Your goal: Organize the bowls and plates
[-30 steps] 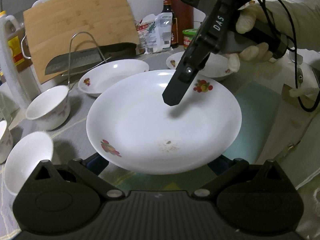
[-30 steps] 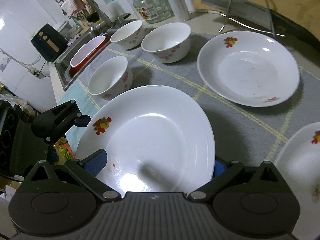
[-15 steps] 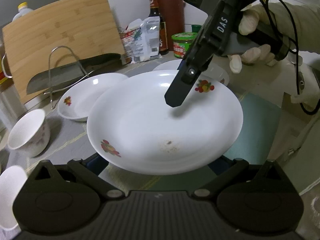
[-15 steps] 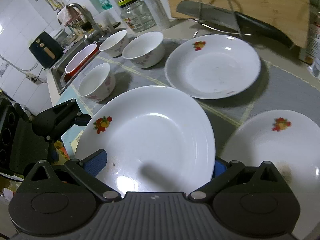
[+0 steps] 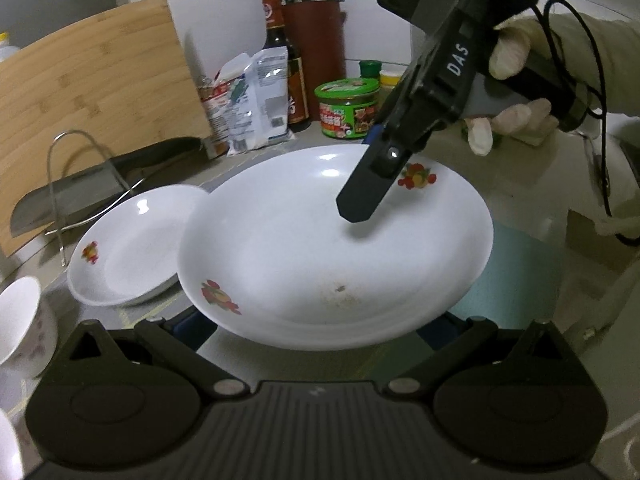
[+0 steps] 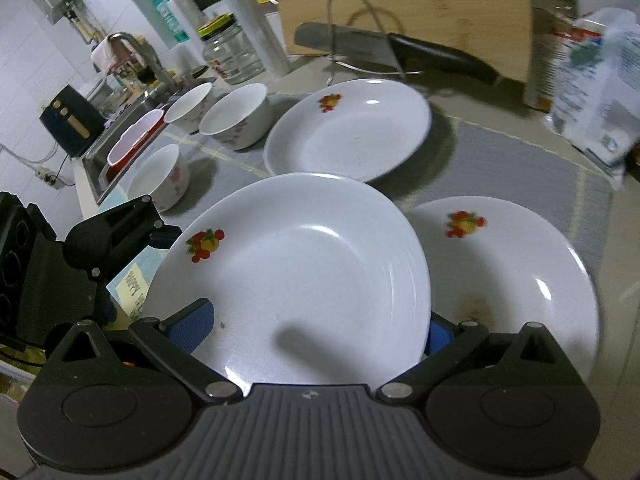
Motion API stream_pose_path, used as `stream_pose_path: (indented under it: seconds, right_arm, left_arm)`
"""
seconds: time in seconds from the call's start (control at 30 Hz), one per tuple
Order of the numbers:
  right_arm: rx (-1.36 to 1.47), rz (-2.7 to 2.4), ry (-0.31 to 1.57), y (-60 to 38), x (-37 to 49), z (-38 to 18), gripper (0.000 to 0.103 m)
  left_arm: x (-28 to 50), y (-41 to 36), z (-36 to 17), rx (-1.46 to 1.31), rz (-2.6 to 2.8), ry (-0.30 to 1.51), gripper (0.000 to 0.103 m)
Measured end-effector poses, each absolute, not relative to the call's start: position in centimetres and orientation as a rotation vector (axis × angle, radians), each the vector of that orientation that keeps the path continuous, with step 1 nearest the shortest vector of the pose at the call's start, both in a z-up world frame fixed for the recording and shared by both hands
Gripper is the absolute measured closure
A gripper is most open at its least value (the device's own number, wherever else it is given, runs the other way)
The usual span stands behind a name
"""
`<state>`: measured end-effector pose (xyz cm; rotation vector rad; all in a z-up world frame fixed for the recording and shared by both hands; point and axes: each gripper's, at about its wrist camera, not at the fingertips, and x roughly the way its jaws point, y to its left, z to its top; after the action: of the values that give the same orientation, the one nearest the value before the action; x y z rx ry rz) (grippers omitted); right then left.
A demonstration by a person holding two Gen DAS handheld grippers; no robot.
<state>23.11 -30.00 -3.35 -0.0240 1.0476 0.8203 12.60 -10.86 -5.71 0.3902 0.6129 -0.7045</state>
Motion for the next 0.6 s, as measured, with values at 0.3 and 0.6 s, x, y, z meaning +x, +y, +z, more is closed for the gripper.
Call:
stream_pose_path:
  seconds: [0.3, 0.6]
  right_arm:
    - [0.001, 0.775, 1.039, -33.5, 23.9, -3.6, 0.0]
    - [0.017, 0.751, 1.049, -35.4, 24.9, -4.5, 0.0]
  left_arm:
    - [14.5, -14.2, -6.1, 0.4, -0.732, 0.609, 0.0]
    - [15.9, -16.4, -7.0, 0.409, -0.744, 0.635, 0.0]
